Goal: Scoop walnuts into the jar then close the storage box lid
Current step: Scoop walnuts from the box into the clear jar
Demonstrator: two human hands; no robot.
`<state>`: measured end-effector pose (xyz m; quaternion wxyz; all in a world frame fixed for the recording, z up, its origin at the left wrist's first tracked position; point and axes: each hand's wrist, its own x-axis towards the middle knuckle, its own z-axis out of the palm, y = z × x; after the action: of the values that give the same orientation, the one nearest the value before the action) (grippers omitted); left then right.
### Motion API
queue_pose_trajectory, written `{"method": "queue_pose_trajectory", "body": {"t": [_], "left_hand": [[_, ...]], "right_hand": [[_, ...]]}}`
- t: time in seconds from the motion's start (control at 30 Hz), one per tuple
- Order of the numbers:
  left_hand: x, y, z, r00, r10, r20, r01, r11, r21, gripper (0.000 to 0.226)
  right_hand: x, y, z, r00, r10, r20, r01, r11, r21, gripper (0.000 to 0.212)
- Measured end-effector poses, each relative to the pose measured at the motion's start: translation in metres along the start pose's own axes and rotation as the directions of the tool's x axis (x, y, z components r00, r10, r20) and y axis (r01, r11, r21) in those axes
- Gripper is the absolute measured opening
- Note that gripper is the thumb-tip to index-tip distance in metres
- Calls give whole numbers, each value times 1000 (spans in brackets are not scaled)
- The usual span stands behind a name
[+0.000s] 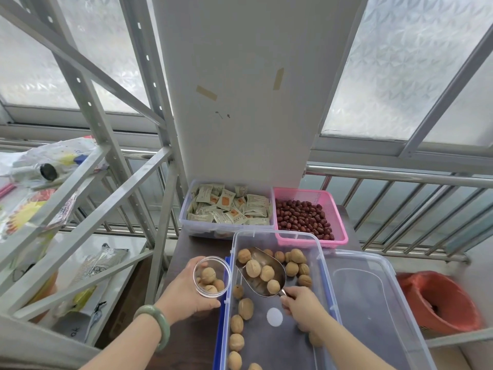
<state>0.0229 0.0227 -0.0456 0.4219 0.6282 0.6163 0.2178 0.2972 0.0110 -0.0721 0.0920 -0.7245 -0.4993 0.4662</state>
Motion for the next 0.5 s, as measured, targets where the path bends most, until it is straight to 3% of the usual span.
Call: {"method": "queue_pose_trajectory", "body": {"t": [0.17,0.5], "left_hand": [[-2,-2,0,1000,12,-8,-12,1000,-7,96],[-4,0,-1,1000,11,6,-11,999,-38,93]], "right_hand": [[-21,-18,-33,991,-129,-43,123,987,-108,34],[-63,-83,-83,950,-299,88,310,870,-384,22]]}}
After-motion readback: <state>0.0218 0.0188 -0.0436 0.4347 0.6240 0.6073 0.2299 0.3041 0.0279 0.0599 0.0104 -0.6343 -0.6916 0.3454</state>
